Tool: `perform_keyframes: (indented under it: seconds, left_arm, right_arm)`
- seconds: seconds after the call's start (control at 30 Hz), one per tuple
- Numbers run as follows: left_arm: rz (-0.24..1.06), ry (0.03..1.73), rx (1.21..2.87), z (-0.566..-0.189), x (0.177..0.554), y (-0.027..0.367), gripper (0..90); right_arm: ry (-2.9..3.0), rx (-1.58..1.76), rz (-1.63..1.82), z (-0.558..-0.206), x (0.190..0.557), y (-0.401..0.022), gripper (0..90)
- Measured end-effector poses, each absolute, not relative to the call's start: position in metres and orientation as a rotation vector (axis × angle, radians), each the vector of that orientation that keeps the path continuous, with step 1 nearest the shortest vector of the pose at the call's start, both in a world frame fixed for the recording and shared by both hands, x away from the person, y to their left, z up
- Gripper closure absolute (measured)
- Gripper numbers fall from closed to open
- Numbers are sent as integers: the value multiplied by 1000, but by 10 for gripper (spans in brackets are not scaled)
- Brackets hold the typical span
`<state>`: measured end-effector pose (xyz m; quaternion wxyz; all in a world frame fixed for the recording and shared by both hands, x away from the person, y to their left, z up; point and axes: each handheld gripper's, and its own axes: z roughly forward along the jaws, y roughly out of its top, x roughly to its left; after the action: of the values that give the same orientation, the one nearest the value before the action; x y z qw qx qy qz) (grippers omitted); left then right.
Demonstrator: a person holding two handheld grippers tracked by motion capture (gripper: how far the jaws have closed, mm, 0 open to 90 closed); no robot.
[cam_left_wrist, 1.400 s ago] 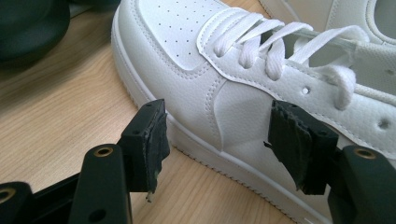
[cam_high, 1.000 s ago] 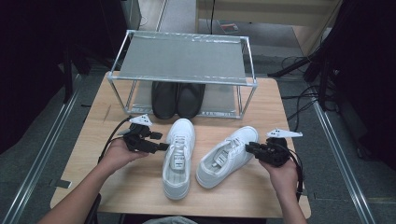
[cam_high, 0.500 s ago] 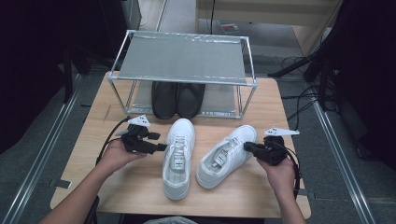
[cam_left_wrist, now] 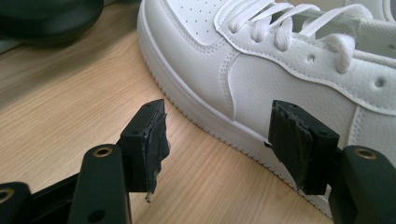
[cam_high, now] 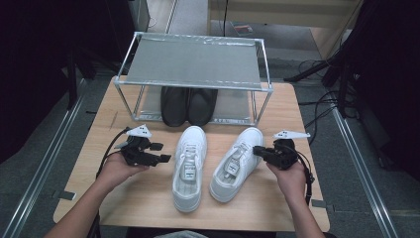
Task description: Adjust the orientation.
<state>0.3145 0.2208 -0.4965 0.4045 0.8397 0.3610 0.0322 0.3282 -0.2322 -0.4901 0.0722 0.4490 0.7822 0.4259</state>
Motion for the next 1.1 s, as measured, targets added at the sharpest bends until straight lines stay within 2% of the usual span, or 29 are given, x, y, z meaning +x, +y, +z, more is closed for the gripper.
perform_keyframes:
  seconds: [1.1]
  left_arm:
    - [113, 993, 2086, -500, 294, 245, 365]
  right_arm:
    - [2457, 1216, 1267, -490, 345, -188, 863]
